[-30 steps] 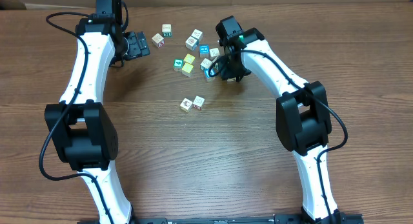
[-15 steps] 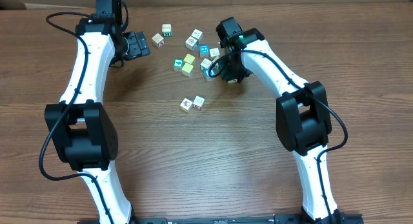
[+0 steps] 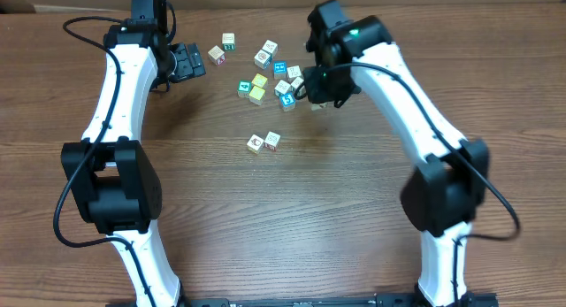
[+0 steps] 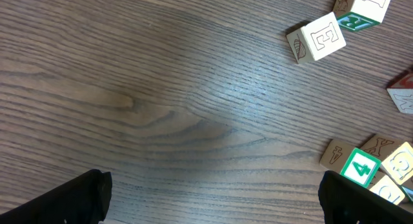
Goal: Form a circle
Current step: 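Lift the blue X block and carry it down toward the acorn block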
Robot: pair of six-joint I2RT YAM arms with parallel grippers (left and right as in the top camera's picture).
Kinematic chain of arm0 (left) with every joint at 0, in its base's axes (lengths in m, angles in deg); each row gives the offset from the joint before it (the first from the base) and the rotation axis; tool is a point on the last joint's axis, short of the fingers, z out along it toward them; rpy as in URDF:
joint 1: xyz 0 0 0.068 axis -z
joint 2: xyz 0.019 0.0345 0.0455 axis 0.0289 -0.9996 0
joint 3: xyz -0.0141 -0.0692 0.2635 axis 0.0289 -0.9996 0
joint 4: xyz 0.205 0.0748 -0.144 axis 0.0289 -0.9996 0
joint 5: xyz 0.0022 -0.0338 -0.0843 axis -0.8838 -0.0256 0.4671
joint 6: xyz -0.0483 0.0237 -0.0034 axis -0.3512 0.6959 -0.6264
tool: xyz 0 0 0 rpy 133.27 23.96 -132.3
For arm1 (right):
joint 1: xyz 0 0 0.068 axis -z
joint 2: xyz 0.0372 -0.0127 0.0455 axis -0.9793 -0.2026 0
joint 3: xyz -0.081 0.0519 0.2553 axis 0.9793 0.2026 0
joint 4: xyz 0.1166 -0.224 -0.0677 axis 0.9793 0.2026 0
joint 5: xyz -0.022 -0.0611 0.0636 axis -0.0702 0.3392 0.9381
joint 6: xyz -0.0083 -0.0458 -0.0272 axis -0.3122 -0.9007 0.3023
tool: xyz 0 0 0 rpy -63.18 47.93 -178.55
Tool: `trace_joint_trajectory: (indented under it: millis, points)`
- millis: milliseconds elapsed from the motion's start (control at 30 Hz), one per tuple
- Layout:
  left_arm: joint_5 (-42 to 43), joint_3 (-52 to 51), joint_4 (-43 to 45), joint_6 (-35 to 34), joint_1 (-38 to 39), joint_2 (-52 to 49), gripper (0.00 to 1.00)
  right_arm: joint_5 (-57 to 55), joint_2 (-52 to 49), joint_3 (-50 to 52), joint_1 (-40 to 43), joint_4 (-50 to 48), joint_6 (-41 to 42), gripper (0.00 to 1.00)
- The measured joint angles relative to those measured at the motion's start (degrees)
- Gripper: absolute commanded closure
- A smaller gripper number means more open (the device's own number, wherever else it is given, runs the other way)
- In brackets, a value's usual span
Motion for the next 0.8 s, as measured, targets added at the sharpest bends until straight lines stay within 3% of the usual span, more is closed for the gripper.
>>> trace_joint_trajectory:
  millis: [333,600,800]
  points:
    - [0.0,0.0,-0.02,0.0,0.0,0.0,0.0,1.55,7.87,-0.66,-0.11,8.35,5.53,0.76]
    - [0.0,0.0,0.0,0.0,0.02,0.0,0.0,3.93,7.87,5.68,-3.76,7.82,8.72,0.76]
    - [0.0,0.0,-0.02,0.0,0.02,0.0,0.0,3.45,7.87,12.74,-10.58,2.1,15.3,0.76]
